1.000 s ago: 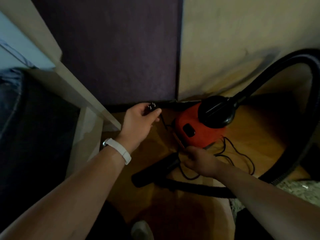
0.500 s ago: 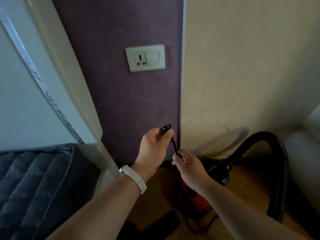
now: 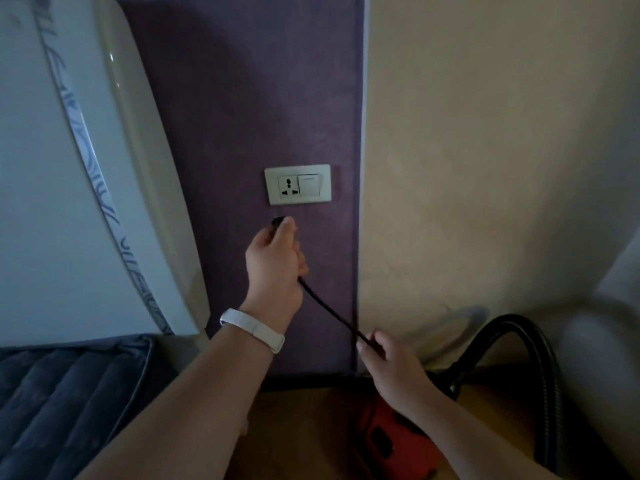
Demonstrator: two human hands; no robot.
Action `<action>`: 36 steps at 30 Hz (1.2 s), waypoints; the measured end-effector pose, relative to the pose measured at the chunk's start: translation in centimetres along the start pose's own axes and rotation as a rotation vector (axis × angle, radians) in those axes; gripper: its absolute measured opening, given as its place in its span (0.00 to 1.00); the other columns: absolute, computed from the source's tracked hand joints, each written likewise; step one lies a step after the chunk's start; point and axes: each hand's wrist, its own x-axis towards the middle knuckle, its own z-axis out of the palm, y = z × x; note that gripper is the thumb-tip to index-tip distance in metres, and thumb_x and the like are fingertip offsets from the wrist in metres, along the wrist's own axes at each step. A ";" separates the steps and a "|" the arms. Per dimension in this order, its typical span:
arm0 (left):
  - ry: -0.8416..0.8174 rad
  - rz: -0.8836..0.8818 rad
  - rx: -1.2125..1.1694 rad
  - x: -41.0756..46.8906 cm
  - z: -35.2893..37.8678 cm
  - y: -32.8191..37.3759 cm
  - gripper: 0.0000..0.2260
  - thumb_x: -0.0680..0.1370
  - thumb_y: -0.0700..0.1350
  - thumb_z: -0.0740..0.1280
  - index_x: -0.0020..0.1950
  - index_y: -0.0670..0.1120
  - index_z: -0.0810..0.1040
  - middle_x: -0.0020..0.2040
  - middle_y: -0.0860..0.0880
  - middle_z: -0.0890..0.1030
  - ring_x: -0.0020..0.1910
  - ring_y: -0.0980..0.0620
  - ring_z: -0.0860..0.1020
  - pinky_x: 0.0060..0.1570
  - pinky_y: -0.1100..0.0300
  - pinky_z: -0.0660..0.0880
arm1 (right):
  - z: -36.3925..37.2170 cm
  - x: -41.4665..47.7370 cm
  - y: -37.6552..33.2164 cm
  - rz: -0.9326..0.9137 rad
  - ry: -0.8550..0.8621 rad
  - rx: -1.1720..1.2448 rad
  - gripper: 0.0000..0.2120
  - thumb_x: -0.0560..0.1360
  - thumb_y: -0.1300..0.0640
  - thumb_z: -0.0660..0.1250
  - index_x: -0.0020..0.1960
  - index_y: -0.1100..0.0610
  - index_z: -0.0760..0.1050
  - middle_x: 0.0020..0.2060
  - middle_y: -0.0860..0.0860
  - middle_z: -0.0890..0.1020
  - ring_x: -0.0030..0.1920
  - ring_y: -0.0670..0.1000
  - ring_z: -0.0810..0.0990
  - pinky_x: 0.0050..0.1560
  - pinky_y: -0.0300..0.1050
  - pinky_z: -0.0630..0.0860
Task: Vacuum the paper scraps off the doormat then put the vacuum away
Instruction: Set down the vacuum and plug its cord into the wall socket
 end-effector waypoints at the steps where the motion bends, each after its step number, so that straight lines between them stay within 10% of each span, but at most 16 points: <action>1: 0.016 0.008 0.004 0.6 0.0 0.7 0.08 0.80 0.45 0.65 0.42 0.46 0.73 0.29 0.52 0.68 0.23 0.56 0.63 0.22 0.62 0.60 | -0.7 0.2 -0.9 -0.024 0.014 0.025 0.16 0.81 0.49 0.61 0.36 0.47 0.64 0.26 0.44 0.69 0.26 0.43 0.66 0.29 0.36 0.61; 13: -0.025 -0.047 0.350 7.7 -0.1 2.3 0.10 0.79 0.49 0.68 0.45 0.43 0.80 0.31 0.50 0.73 0.25 0.55 0.68 0.26 0.61 0.67 | -6.1 3.6 -10.4 -0.195 0.246 0.279 0.11 0.76 0.58 0.65 0.37 0.61 0.72 0.23 0.44 0.67 0.25 0.43 0.65 0.27 0.37 0.62; 26: -0.033 -0.063 0.288 10.0 1.3 -0.4 0.12 0.82 0.49 0.63 0.43 0.44 0.78 0.30 0.50 0.75 0.24 0.56 0.68 0.20 0.64 0.64 | -9.1 10.4 -10.4 -0.240 0.032 -0.546 0.09 0.75 0.57 0.65 0.54 0.56 0.77 0.42 0.46 0.75 0.44 0.50 0.76 0.39 0.41 0.70; 36: -0.098 -0.062 0.222 11.0 1.7 -1.5 0.11 0.82 0.48 0.64 0.44 0.44 0.77 0.30 0.48 0.76 0.21 0.56 0.68 0.20 0.63 0.63 | -12.1 16.8 -13.1 -0.619 0.519 -1.190 0.36 0.69 0.41 0.70 0.74 0.52 0.67 0.76 0.58 0.62 0.75 0.61 0.58 0.71 0.61 0.60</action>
